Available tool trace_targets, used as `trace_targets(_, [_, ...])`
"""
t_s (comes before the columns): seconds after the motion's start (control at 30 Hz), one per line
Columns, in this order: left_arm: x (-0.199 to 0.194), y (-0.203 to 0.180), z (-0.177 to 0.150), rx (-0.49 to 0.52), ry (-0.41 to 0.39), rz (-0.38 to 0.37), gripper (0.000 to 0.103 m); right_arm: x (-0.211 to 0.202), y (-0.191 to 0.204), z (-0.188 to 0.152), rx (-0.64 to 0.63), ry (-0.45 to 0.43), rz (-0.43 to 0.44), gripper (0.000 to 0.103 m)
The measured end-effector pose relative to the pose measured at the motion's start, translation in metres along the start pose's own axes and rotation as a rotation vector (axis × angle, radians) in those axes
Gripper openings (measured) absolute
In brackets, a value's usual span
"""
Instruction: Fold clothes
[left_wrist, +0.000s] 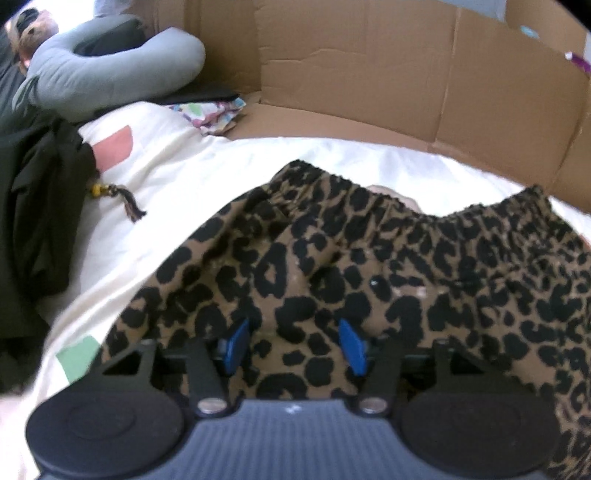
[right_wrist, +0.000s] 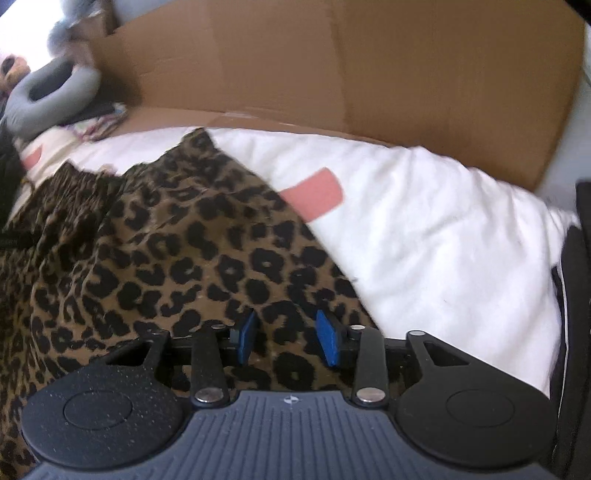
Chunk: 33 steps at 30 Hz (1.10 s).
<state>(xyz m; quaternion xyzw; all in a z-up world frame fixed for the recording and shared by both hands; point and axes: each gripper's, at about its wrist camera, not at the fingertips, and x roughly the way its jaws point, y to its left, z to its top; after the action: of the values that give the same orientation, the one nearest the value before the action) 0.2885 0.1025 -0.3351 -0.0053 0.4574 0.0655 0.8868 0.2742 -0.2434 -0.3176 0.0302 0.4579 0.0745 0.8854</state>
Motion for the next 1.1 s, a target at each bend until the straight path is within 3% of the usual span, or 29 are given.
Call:
trace_targets(0.13, [-0.002,0.003,0.006,-0.001,0.018,0.013,0.064,-0.001,-0.003,0.003,0.019,0.013,-0.014,0.036])
trace_targets(0.3, [-0.019,0.014,0.006,-0.009,0.013,-0.034,0.06,-0.012,-0.001,0.001,0.064,0.01,-0.003,0.039])
trace_targets(0.63, [-0.069,0.067,-0.009,-0.069,-0.009,-0.019,0.06,-0.05,0.008,-0.011,0.079,-0.011,0.037,0.045])
trace_targets(1.1, [-0.134,0.136,-0.04,-0.164,-0.018,0.015,0.06,-0.11,0.017,-0.029,0.087,0.013,0.02,0.056])
